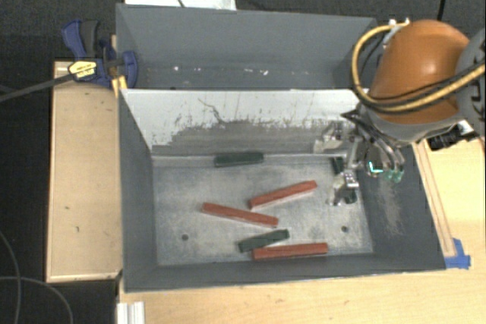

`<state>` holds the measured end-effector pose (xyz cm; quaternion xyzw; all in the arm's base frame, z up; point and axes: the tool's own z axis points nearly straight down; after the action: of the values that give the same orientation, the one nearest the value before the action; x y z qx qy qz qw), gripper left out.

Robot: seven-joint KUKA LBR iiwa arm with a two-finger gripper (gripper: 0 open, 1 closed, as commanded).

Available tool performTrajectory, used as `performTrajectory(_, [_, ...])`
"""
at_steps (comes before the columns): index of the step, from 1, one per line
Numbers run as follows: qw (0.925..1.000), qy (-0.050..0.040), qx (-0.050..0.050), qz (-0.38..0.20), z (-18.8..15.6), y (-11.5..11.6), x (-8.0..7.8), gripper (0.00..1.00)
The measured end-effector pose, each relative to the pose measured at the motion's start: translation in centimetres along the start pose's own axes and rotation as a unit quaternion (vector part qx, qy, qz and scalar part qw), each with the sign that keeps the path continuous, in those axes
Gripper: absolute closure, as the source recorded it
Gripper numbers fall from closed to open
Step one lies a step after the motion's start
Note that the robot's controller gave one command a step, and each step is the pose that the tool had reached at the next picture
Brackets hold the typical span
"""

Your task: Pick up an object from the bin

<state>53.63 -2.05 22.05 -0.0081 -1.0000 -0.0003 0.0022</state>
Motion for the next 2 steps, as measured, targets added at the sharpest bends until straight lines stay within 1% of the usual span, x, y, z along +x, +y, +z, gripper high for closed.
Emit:
performTrajectory(1, [1.0000, -0.0037, 0.000, 0.000, -0.4, 0.0, -0.2, 0.00])
performTrajectory(2, [0.9992, -0.0070, 0.001, -0.039, 2.6, 1.2, -0.7, 0.00])
